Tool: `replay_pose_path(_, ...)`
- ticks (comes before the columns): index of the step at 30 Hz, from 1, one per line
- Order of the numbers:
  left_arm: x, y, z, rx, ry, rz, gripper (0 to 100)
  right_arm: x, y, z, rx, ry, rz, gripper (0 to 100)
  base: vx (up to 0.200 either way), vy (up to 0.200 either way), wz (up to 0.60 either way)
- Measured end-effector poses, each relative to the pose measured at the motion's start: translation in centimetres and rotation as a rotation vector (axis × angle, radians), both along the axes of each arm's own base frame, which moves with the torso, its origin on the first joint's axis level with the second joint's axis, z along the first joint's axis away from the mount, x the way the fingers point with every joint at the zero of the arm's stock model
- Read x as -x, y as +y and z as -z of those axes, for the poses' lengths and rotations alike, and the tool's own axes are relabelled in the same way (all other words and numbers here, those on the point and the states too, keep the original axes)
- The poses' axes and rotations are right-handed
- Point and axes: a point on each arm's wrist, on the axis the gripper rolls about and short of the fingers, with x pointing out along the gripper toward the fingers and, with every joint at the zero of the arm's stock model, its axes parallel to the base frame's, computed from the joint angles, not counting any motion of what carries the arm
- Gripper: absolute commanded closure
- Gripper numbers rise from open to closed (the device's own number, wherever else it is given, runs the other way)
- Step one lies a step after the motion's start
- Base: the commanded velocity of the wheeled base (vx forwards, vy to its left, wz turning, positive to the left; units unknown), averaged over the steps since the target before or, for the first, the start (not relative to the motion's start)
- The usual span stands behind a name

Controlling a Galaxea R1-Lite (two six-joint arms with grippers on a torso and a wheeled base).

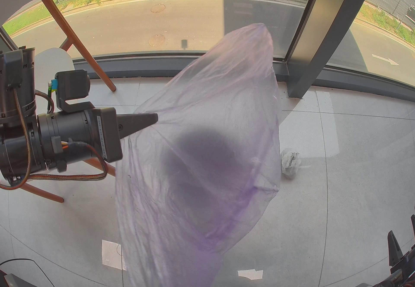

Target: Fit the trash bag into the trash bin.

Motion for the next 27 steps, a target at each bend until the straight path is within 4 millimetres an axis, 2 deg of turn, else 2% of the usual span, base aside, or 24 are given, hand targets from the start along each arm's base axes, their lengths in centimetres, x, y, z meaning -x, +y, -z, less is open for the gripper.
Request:
replay_pose_path(4, -0.6, 1.1, 0.0, -0.009, -0.01, -0.041, 100, 0.0, 0.0, 0.0, 0.0, 0.0, 0.0, 0, 0.0, 0.0, 0.0)
replay_pose_path(15, -0.5, 2.8, -0.2, -0.031, -0.046, -0.099, 100, 0.0, 0.0, 0.0, 0.001, 0.0, 0.0, 0, 0.0, 0.0, 0.0)
replay_pose_path(22, -0.5, 3.0, 2.0, -0.158, -0.064, -0.071, 100, 0.0, 0.0, 0.0, 0.0, 0.0, 0.0, 0, 0.0, 0.0, 0.0)
replay_pose_path(27, -1.2, 2.8, 2.9, -0.251, -0.1, -0.028, 100, 0.0, 0.0, 0.0, 0.0, 0.0, 0.0, 0, 0.0, 0.0, 0.0)
